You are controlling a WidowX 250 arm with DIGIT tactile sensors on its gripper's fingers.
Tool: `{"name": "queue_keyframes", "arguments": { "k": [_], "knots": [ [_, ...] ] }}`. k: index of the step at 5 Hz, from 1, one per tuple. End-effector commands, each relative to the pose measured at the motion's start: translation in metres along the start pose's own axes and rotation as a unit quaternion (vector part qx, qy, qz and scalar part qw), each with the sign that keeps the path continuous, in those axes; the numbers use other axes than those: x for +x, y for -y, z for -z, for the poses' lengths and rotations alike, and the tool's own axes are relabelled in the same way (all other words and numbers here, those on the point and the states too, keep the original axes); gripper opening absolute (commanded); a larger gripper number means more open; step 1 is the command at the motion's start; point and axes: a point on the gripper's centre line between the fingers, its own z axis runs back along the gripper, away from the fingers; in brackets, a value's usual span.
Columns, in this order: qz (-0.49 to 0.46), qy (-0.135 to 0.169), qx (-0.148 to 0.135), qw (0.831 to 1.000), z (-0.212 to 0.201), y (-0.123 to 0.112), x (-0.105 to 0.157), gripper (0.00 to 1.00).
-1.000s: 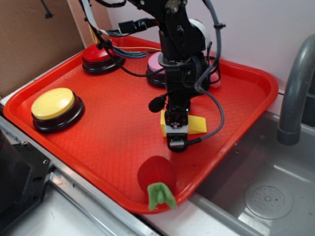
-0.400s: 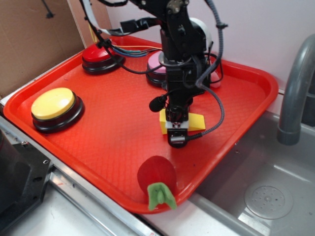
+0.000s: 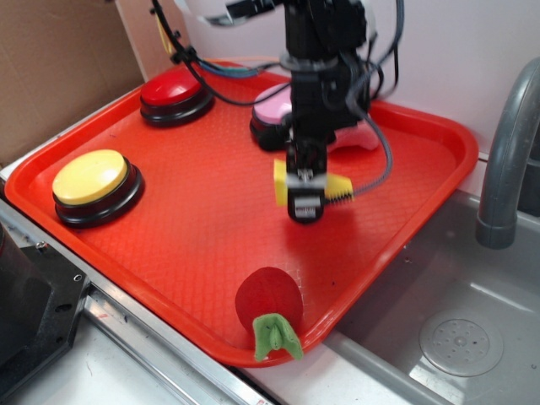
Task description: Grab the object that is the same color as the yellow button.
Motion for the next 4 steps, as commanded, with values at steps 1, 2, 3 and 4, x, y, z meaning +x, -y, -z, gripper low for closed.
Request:
{"name": "queue_keyframes", "arguments": {
  "k": [1,2,3,4],
  "knots": [
    [-0.104,0.081,0.047,0.990,-0.091,-0.027,-0.036,0.00],
    [-0.190,0.052,0.064,0.978,-0.108,-0.033,-0.072,0.00],
    [-0.247,0.042,0.069,0.966,-0.115,-0.029,-0.098,0.00],
    [-0.284,0.047,0.076,0.955,-0.118,-0.027,-0.120,0.00]
  ]
}}
